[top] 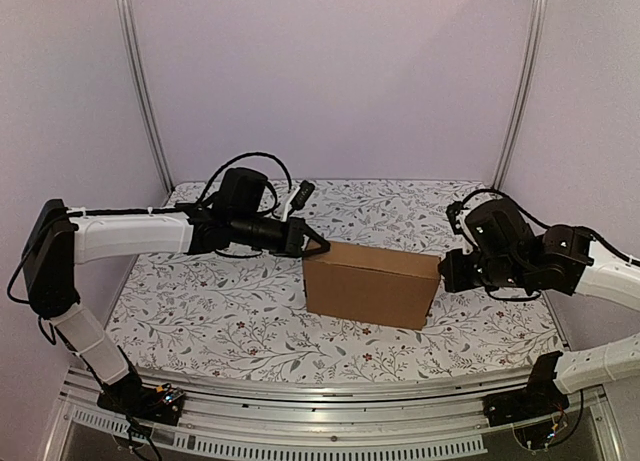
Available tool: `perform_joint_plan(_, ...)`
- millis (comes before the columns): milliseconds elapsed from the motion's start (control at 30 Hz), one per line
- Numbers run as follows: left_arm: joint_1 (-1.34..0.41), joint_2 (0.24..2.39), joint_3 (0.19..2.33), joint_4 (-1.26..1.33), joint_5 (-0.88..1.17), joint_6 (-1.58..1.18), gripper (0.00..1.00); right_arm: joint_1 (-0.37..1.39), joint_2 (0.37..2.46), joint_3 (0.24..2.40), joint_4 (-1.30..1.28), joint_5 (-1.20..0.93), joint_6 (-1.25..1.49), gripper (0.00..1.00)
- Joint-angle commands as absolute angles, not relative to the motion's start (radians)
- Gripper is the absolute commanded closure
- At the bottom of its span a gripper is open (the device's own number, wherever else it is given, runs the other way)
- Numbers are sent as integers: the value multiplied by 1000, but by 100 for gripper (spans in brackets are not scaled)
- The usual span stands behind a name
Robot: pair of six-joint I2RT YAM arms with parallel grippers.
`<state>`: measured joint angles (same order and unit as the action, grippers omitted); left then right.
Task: Fold the paper box
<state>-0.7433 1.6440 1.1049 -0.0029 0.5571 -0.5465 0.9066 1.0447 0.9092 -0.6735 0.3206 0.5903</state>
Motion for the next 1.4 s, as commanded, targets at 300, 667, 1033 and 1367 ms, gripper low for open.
perform_joint_plan(300,-750,1672,1079,-146,511,-526,100,904,1106,1090,-669,207,546,100)
perform_joint_plan(667,-750,1672,1072,-145,516,-525,100,905,1265,1033,-580,161,567,100)
perform_joint_plan(1033,-750,1664,1068,-146,512,-522,100,967,1382,1207,-548,141,533,100)
perform_joint_plan(1367,-750,1649,1062,-148,514,-522,100,989,1504,1181,-517,142,535,100)
